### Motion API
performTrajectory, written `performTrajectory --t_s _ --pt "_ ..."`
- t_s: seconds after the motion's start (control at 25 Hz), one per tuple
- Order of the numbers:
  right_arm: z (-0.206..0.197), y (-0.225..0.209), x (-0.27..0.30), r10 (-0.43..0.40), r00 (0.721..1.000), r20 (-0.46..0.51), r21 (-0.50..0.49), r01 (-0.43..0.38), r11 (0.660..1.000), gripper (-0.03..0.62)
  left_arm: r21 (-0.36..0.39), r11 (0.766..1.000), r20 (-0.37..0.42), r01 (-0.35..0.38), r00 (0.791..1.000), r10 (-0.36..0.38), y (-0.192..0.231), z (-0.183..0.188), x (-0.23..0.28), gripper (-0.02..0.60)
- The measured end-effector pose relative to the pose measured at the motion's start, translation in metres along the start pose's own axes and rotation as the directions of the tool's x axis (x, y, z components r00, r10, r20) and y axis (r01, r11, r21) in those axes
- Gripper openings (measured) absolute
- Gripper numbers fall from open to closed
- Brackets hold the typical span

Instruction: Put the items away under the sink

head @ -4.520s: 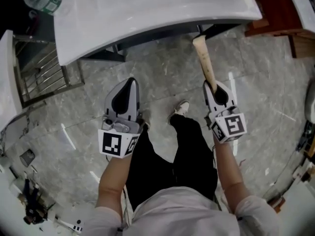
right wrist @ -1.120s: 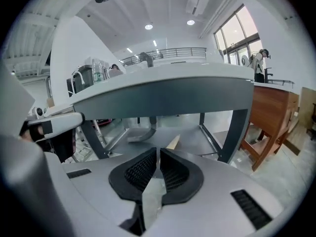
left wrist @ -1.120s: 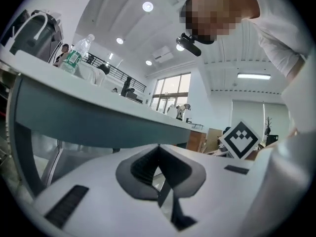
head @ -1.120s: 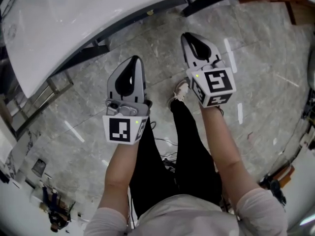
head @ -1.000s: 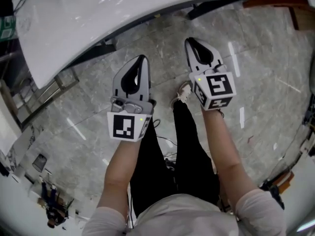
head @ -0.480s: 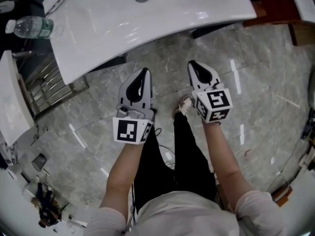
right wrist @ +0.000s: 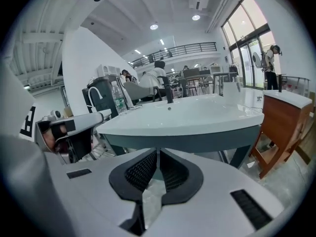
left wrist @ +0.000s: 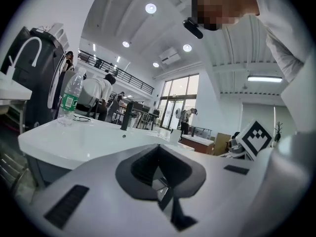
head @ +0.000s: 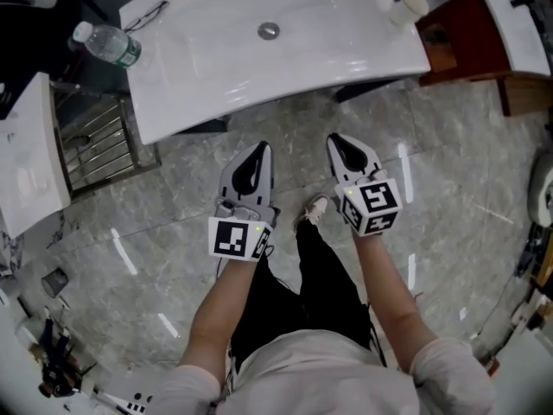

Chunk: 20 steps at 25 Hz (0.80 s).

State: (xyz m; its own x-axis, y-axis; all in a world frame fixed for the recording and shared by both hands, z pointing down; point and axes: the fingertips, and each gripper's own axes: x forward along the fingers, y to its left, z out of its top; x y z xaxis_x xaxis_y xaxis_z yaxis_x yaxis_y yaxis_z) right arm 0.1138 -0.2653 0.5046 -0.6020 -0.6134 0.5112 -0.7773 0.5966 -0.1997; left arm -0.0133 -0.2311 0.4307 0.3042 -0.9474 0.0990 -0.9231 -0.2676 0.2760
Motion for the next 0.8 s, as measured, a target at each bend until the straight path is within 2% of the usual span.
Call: performTrajectory --t_s 0.24,0.48,0.68,0.8 --pt "0.017 0.047 -0.024 0.13 0.991 -0.027 -0.068 -0.131 0.989 0.046 -0.007 1.0 -0.009 -0.004 1.0 0.004 -0.013 0.025 -0.021 0.003" --pt "0.034 0.053 -0.046 0.134 0.991 -0.013 -0.037 -0.134 0.99 0.048 -0.059 0.998 0.012 -0.03 0.999 0.031 -0.029 0.051 -0.04 0.003" --pt "0.062 0.057 -0.062 0.158 0.987 0.023 -0.042 -0.157 0.987 0.048 -0.033 0.999 0.049 -0.012 0.999 0.014 -0.048 0.083 -0.048 0.003" --pt "0.087 0.063 -0.071 0.191 0.98 0.055 -0.075 -0.186 0.98 0.048 -0.02 0.998 0.083 -0.053 0.995 0.054 -0.042 0.106 -0.059 0.003"
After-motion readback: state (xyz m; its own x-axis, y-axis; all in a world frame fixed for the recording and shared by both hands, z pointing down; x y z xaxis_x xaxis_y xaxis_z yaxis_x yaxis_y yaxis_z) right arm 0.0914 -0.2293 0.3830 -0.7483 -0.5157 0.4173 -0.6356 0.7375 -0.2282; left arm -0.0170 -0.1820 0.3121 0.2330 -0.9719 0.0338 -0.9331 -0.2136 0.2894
